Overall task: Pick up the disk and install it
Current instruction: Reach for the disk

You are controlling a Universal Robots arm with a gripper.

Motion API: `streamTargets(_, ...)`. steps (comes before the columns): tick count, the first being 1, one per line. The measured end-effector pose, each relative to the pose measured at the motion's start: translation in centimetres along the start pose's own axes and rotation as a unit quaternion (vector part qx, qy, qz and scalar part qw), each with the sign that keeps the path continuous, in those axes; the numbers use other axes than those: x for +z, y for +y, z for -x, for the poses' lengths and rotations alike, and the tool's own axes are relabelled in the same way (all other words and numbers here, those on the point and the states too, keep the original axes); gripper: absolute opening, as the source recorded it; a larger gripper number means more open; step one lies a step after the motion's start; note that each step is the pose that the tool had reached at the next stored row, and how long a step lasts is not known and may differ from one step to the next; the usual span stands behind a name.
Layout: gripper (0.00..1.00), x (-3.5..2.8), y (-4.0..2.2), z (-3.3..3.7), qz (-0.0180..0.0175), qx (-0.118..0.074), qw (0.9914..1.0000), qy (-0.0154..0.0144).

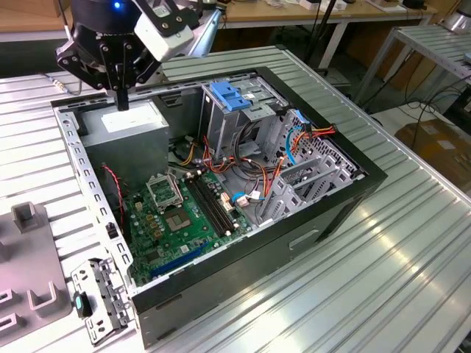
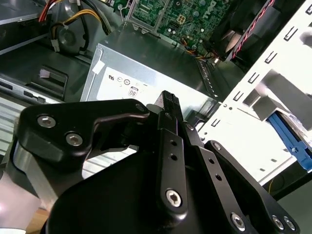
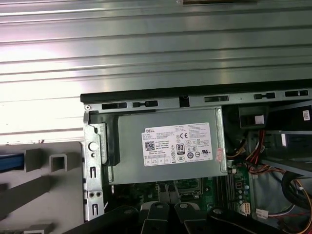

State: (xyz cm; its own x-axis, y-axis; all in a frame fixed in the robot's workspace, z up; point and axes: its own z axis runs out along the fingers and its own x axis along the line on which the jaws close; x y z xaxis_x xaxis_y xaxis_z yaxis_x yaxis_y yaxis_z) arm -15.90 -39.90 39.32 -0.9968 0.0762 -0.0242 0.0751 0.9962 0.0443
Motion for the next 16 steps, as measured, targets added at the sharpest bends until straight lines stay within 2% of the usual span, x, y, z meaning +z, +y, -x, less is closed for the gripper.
streamTargets(16,0.11,-0.02,-0.15,-1.93,-0.0001,0.000,1.00000,0.0017)
